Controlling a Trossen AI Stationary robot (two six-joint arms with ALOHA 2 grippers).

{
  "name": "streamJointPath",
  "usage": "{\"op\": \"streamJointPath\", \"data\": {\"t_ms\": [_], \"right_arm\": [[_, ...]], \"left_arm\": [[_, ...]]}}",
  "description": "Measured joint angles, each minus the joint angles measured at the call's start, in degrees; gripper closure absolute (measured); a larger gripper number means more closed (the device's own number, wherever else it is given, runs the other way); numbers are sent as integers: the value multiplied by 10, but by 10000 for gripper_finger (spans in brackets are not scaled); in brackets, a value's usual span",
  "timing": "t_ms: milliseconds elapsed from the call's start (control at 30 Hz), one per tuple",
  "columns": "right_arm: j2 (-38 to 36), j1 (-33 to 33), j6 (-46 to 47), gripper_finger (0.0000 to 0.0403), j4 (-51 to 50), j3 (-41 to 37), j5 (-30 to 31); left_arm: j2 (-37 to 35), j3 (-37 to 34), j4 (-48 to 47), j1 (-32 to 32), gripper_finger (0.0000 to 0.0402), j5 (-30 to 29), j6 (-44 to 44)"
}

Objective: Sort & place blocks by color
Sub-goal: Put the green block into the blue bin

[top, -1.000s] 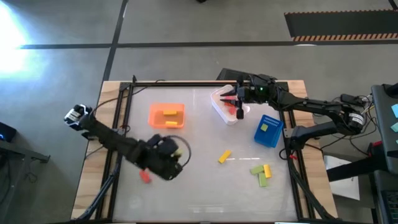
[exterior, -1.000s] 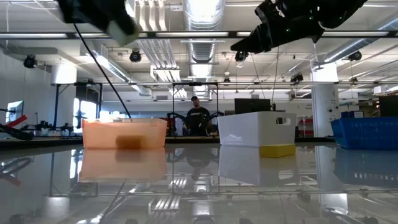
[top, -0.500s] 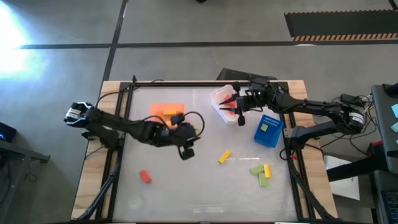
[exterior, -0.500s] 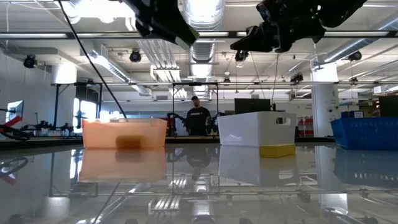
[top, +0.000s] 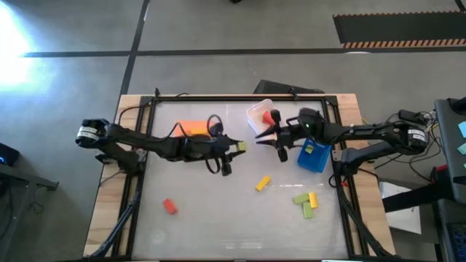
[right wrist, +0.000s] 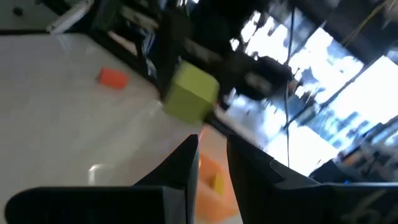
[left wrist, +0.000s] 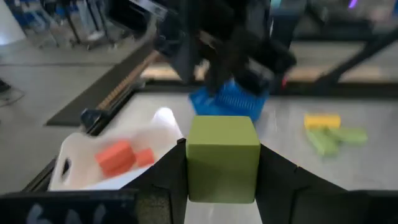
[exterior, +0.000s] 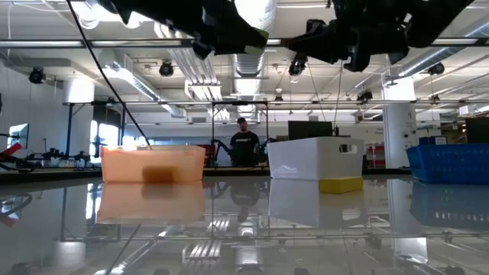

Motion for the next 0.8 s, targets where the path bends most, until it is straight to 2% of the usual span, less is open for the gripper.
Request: {"op": "streamJointPath", "data": {"t_ms": [133, 267, 467, 600, 800], "right_arm": [[0, 23, -21, 330, 123, -47, 71], [0, 38, -58, 330, 164, -58, 108], [0, 43, -63, 309, 131, -35, 117], [6, 46, -62, 266, 99, -17, 118], [32, 70, -99, 200, 95, -7, 118]], "left_arm": [[0, -58, 148, 19, 282, 43, -43], [0, -97, 240, 28, 282, 66, -75], [0, -120, 283, 35, 282, 69, -114], [0, -121, 283, 36, 282, 91, -148], [0, -121, 295, 47, 282, 119, -276]]}}
